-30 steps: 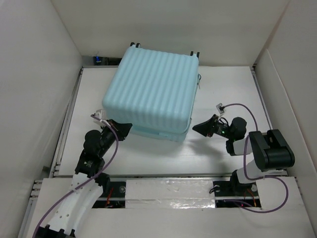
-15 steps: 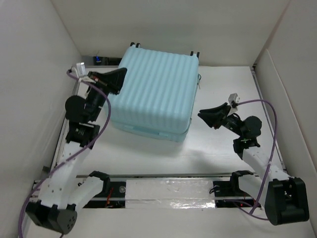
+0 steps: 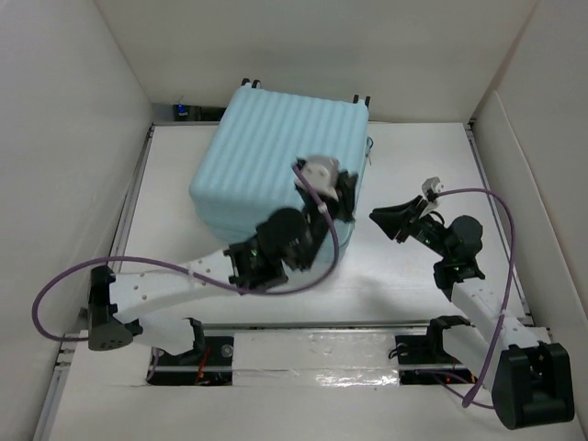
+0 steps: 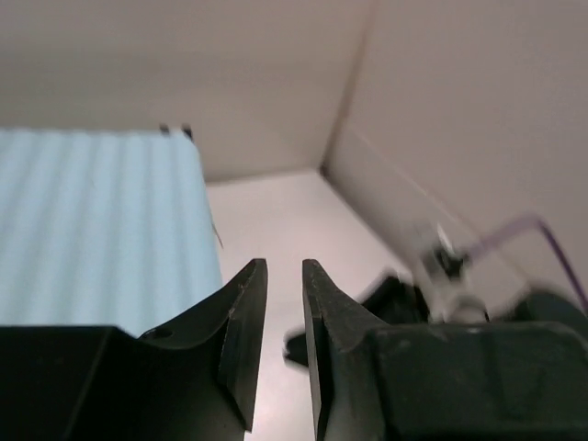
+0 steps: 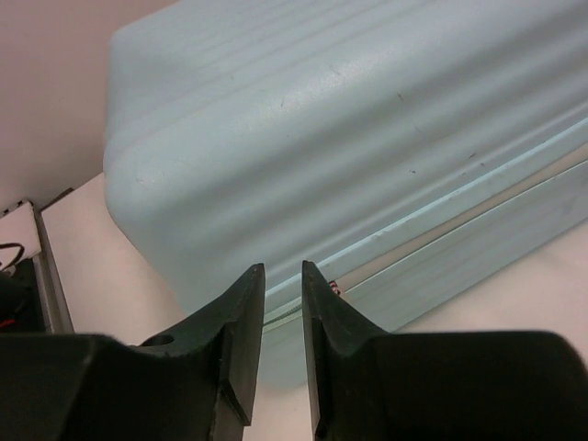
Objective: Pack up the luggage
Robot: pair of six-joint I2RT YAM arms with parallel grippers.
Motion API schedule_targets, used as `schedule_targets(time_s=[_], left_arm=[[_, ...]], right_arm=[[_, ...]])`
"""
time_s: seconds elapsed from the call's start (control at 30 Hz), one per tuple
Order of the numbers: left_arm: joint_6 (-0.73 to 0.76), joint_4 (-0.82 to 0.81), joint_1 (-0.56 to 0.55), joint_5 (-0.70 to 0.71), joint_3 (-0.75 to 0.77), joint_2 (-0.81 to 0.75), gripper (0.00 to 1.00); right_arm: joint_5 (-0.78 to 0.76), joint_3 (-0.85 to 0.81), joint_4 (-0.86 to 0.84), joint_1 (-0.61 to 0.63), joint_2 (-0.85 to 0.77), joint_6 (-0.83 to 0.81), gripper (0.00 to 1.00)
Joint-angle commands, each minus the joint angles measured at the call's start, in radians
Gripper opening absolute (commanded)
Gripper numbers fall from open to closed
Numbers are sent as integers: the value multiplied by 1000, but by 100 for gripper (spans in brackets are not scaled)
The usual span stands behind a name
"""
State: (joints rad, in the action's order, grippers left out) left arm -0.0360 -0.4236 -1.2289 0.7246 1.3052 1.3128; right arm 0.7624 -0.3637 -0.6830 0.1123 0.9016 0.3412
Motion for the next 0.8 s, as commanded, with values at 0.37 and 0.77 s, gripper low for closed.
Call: schedule_targets(time_s=[0.37, 0.77], left_arm=[[-910, 474, -152, 294, -633, -359, 28], [-906, 210, 110, 52, -926, -400, 48]], right_arm=[[159, 65, -363, -31, 310, 62, 20], [288, 32, -726, -43, 615, 151, 47]])
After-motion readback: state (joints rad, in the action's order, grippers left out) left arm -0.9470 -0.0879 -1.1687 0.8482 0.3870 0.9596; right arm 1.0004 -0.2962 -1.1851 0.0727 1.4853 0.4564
